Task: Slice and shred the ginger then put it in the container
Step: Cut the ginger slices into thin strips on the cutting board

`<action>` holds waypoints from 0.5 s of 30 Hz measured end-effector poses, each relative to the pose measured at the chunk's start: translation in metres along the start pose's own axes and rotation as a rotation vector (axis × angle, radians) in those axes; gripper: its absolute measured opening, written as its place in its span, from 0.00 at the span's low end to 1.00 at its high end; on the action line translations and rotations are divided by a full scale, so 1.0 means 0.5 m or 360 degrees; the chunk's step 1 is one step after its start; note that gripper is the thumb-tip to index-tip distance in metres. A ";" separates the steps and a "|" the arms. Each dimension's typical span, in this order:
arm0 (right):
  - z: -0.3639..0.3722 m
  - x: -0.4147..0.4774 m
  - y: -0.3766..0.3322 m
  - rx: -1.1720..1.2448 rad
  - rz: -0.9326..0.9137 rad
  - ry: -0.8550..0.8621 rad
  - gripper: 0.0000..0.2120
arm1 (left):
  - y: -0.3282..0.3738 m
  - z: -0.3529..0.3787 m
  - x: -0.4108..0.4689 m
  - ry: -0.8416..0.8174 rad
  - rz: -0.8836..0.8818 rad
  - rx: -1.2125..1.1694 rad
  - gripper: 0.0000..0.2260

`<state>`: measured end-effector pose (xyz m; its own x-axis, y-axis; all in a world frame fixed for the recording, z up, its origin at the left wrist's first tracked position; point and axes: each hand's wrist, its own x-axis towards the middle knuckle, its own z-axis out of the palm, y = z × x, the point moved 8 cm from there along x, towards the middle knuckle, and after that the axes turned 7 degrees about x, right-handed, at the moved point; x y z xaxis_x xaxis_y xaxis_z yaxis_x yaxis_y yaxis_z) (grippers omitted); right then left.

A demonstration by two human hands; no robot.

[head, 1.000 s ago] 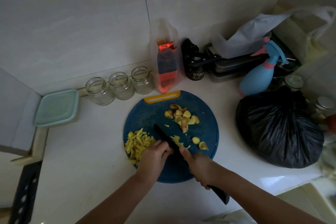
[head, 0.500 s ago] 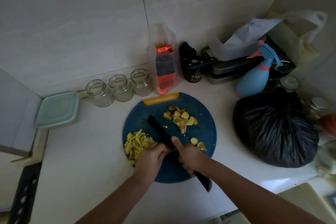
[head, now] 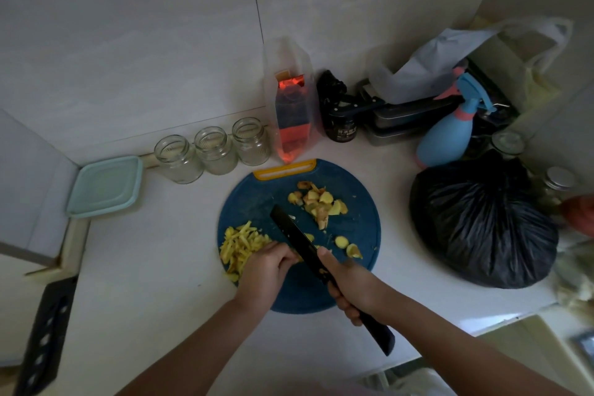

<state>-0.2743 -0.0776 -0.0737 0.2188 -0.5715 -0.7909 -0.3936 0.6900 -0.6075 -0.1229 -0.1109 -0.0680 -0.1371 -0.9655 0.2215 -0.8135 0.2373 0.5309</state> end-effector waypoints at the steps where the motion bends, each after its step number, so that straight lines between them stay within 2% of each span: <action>1: 0.001 -0.001 0.001 0.0004 0.0008 0.0002 0.30 | 0.000 -0.001 0.000 0.0003 0.0002 0.0004 0.11; 15: 0.003 0.004 0.004 -0.0077 0.0061 0.0055 0.28 | 0.000 0.000 0.002 -0.0025 0.0020 -0.0003 0.12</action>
<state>-0.2732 -0.0766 -0.0764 0.1722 -0.5606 -0.8100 -0.4443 0.6897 -0.5718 -0.1231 -0.1118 -0.0680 -0.1561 -0.9641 0.2150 -0.8105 0.2494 0.5300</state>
